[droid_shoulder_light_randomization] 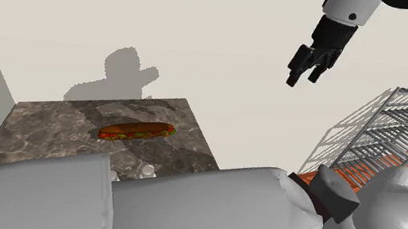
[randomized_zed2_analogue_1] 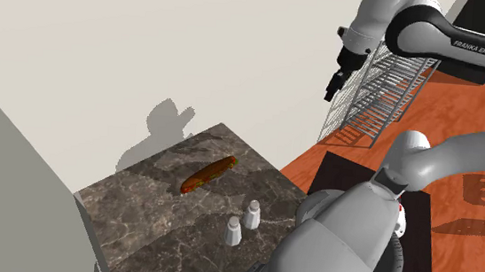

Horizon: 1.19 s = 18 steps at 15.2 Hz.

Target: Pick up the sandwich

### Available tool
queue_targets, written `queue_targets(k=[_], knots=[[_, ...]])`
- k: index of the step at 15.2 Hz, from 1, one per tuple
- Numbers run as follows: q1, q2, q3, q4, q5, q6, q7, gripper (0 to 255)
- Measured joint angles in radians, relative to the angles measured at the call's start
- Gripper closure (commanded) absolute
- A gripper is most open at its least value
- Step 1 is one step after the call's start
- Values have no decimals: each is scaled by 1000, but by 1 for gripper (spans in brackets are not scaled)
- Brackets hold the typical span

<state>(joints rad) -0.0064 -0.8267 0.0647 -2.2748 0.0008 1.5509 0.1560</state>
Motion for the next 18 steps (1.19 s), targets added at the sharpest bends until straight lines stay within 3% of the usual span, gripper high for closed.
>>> queue_targets(k=[7,18], knots=[[45,170,10,37,-3,112,-90,0],[127,552,60,224,-20,263,-275,0]])
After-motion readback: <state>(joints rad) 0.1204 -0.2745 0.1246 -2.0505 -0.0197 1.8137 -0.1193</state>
